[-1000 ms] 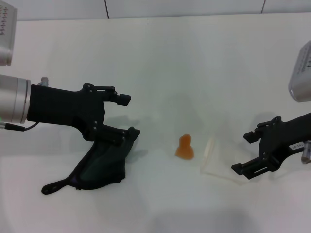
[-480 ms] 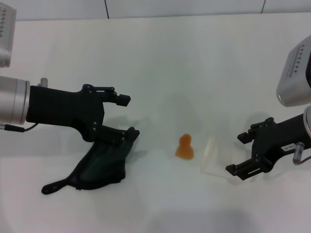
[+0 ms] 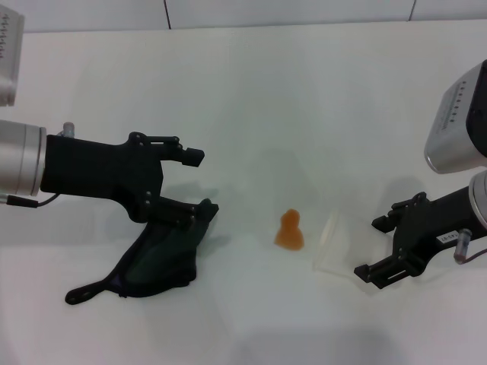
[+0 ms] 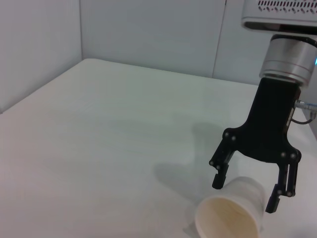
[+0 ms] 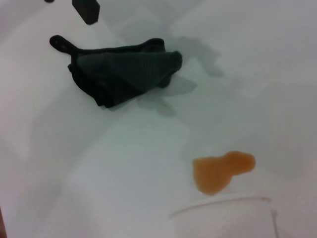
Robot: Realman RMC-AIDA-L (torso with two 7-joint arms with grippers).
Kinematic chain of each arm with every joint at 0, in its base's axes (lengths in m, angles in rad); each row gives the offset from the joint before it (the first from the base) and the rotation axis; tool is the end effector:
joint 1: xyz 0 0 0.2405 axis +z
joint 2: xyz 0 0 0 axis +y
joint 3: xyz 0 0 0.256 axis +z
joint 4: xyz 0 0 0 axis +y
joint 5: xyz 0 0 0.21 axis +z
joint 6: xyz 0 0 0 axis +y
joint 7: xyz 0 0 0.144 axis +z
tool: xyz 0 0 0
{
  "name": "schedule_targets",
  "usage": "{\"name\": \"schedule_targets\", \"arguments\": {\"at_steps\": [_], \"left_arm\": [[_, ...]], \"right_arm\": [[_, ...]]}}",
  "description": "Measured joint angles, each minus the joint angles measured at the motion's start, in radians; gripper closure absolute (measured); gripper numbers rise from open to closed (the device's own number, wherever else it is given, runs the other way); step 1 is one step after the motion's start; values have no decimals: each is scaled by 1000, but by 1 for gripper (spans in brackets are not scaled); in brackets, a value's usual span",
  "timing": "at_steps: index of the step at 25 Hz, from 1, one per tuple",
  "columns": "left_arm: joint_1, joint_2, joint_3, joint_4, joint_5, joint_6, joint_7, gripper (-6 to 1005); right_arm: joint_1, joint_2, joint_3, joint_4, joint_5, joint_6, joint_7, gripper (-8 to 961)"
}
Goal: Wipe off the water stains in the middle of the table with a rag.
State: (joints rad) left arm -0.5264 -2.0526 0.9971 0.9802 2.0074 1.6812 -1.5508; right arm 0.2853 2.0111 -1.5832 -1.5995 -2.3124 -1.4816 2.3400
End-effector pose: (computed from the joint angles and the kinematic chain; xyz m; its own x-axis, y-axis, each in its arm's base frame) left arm -0.2124 0.3287 0.0133 0.9419 0.1914 0.2760 0.2105 -0.9767 -0.0414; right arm 0.1932 0.2903 -0.0054 0.8852 -0.4392 0.1532 -0.3905 -0.8807 -0.2682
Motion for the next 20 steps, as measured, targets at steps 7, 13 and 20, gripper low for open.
{"name": "schedule_targets", "arguments": {"at_steps": [7, 13, 20], "left_arm": [[0, -2, 0, 0, 0, -1, 2, 109], [2, -6, 0, -1, 0, -2, 14, 110], [2, -6, 0, -3, 0, -3, 14, 110]], "right_arm": [[2, 0, -3, 16, -1, 10, -2, 99], [3, 0, -3, 35, -1, 21, -2, 107], [11, 0, -3, 65, -1, 29, -2, 131]]}}
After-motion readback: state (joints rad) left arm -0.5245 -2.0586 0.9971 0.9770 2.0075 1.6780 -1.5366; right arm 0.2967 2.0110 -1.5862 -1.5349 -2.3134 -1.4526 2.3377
